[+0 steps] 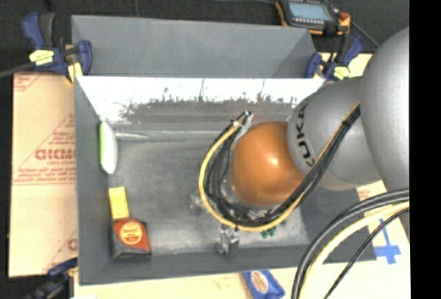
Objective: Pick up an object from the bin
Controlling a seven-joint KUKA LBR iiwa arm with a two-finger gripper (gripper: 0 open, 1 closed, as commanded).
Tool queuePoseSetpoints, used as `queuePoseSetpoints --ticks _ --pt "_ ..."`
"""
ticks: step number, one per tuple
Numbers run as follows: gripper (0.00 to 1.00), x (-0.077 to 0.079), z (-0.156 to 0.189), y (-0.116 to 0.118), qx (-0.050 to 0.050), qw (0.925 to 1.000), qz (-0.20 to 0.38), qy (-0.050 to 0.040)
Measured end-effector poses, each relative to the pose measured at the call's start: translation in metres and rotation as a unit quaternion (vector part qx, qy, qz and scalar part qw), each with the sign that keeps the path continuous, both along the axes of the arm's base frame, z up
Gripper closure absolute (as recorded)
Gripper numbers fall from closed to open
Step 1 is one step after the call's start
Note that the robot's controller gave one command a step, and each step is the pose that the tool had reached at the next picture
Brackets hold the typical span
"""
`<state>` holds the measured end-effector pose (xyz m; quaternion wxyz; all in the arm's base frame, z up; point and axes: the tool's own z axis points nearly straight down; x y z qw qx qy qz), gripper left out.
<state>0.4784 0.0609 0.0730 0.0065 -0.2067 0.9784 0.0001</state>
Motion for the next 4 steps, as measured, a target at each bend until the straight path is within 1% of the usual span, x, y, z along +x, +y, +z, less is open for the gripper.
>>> queuePoseSetpoints --ticks 1,2,3,4 --pt "0.00 0.024 0.038 -0.021 -0.001 1.0000 0.006 0.0064" --pt "0.00 0.049 0.065 -0.035 -0.002 1.0000 0.008 0.0047" --pt "0.00 0.090 0.061 -0.039 -0.002 1.0000 -0.004 0.0040" --pt "0.00 0.090 0.072 -0.067 -0.002 1.0000 0.004 0.0047"
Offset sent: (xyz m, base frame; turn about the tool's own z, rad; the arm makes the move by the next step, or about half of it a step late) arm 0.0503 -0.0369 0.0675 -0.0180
